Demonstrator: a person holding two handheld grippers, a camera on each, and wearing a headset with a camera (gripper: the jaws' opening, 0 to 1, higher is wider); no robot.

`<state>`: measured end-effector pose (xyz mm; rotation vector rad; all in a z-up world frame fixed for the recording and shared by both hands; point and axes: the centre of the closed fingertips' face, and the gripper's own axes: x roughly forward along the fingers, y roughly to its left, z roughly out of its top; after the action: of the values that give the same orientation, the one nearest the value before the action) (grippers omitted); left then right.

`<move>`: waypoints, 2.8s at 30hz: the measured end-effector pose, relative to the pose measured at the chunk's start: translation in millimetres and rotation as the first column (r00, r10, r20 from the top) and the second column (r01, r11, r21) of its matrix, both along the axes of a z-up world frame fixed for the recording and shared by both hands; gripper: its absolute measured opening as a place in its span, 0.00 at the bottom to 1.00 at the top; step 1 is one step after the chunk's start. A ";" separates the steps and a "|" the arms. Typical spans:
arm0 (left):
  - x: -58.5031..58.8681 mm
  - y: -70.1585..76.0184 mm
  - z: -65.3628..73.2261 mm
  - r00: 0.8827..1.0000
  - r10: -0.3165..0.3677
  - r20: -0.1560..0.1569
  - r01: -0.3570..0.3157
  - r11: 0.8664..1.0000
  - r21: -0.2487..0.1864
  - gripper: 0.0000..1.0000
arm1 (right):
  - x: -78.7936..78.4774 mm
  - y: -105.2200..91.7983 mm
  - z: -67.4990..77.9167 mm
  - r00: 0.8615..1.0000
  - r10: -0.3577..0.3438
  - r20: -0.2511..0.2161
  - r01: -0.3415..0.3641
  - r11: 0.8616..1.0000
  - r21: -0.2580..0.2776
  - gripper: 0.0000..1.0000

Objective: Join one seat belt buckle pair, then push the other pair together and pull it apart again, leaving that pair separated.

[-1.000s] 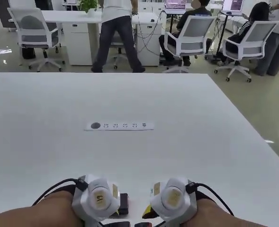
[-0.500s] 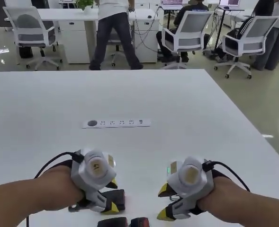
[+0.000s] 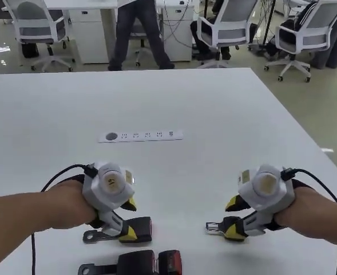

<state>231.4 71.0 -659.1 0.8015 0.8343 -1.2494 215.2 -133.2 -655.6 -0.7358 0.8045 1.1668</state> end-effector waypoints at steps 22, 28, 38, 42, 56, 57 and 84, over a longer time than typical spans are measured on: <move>-2.9 3.8 -33.9 0.996 0.024 -0.087 -0.021 0.999 0.036 0.34 | 4.6 -6.3 -34.9 0.996 0.057 -0.072 -0.061 0.996 -0.059 0.31; -1.4 3.8 -36.4 0.997 -0.022 -0.080 0.025 0.999 0.043 0.34 | 3.8 -4.1 -35.7 0.992 0.104 -0.067 -0.111 0.988 -0.107 0.30; -1.2 4.5 -39.7 0.995 -0.060 -0.079 0.066 0.995 0.080 0.33 | 5.7 1.0 -33.4 0.995 0.061 -0.082 -0.067 0.995 -0.072 0.30; -2.2 3.8 -39.6 0.994 -0.071 -0.079 0.078 0.992 0.094 0.33 | 4.4 15.0 -32.5 0.995 0.069 -0.076 -0.074 0.996 -0.059 0.30; -3.5 1.8 -39.9 0.994 -0.080 -0.080 0.089 0.990 0.109 0.33 | 4.2 88.8 -32.5 0.990 0.132 -0.054 -0.132 0.991 -0.002 0.30; -3.5 1.8 -39.9 0.994 -0.081 -0.080 0.089 0.990 0.110 0.33 | 5.7 91.4 -32.7 0.989 0.137 -0.054 -0.137 0.991 -0.002 0.30; -5.1 1.5 -40.7 0.993 -0.085 -0.086 0.095 0.988 0.121 0.33 | 8.7 121.0 -33.6 0.980 0.197 -0.026 -0.197 0.980 0.018 0.30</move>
<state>226.3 72.5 -699.8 0.9028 0.9579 -1.3256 223.8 -12.2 -689.2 -0.8017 0.7571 1.3621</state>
